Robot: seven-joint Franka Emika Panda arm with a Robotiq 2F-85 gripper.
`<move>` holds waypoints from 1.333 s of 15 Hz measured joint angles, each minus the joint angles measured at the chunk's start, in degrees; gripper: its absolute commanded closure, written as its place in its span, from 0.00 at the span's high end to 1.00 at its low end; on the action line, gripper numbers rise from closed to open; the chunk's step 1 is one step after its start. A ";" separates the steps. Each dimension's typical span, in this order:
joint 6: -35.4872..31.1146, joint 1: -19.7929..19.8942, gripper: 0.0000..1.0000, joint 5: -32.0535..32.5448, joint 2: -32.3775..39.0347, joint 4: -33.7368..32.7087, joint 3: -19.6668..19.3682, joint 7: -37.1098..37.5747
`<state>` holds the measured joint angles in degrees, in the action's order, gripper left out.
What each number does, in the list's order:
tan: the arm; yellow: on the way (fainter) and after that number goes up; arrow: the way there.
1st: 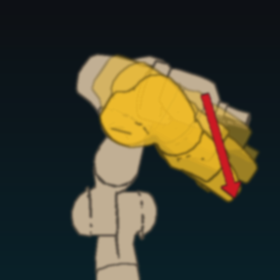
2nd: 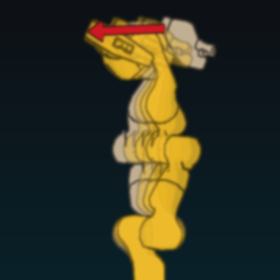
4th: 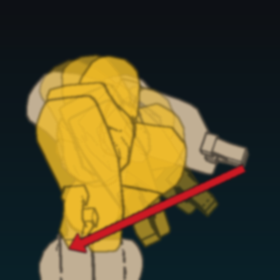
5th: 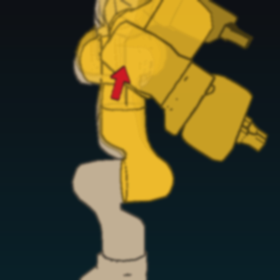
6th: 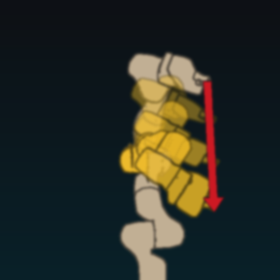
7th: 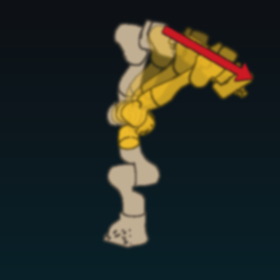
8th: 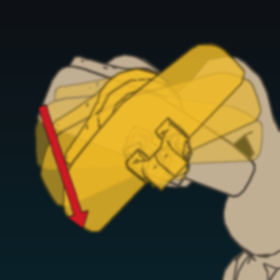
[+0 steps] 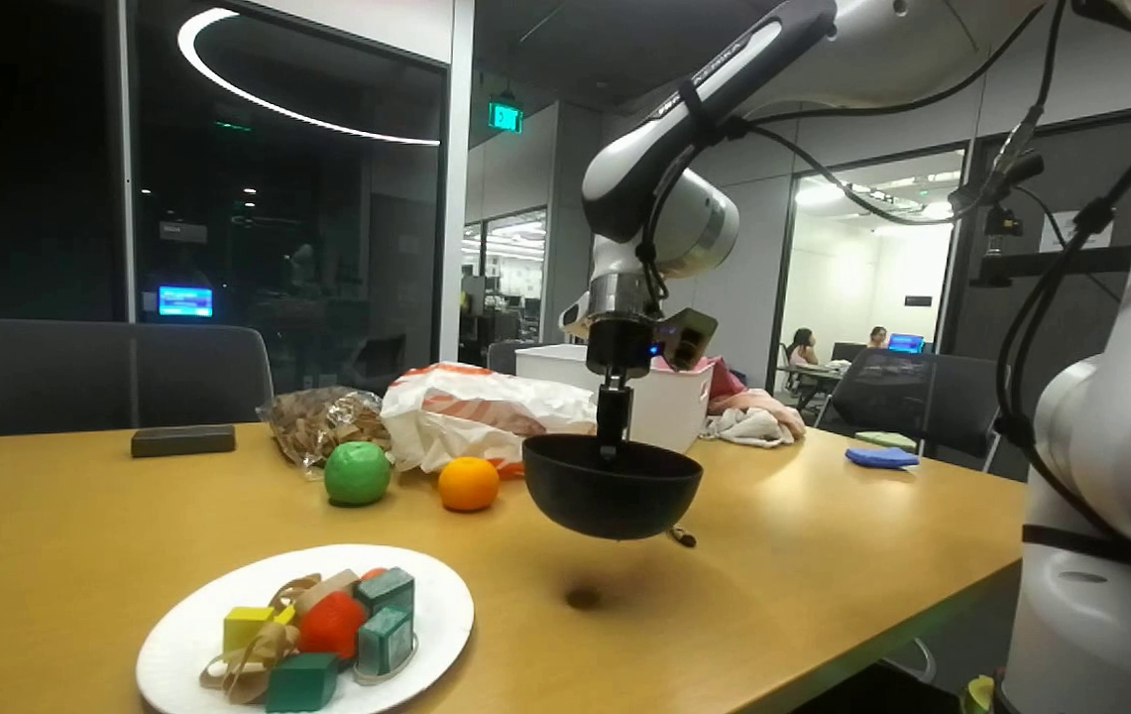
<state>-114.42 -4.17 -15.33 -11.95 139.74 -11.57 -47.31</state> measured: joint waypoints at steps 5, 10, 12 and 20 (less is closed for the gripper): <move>-8.45 0.23 0.08 -0.03 2.11 2.92 0.83 -4.27; -13.35 0.32 0.38 -0.10 4.77 3.53 1.95 -5.40; -14.15 0.52 0.53 -0.11 5.46 3.53 2.32 -5.40; -13.06 0.86 1.00 -0.22 4.35 3.49 4.33 -4.38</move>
<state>-127.48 -3.31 -15.55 -7.60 143.23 -7.24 -51.69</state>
